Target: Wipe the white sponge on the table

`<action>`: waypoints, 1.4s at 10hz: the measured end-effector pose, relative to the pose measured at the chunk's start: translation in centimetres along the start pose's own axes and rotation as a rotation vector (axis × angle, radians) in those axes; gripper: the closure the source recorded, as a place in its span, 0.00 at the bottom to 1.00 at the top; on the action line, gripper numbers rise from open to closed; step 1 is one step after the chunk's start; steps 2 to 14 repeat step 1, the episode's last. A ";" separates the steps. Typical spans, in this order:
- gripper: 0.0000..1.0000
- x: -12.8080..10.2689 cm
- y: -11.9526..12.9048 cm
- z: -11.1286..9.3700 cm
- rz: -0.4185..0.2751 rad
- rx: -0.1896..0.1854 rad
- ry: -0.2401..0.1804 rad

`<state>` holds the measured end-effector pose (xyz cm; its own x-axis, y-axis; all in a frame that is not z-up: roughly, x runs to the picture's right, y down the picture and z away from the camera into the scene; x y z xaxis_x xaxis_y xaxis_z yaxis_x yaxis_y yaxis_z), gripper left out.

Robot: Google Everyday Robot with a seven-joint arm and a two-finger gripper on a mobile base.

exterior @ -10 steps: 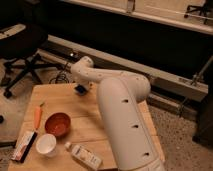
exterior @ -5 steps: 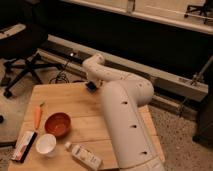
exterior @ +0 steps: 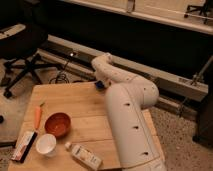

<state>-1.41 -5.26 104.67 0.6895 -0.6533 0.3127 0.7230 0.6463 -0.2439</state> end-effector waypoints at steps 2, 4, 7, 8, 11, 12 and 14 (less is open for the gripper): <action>0.49 0.4 1.1 0.1 0.014 -0.015 -0.007; 0.49 0.4 1.1 0.1 0.014 -0.015 -0.007; 0.49 0.4 1.1 0.1 0.014 -0.015 -0.007; 0.49 0.4 1.1 0.1 0.014 -0.015 -0.007; 0.49 0.4 1.1 0.1 0.014 -0.015 -0.007; 0.49 0.4 1.1 0.1 0.014 -0.015 -0.007; 0.49 0.4 1.1 0.1 0.014 -0.015 -0.007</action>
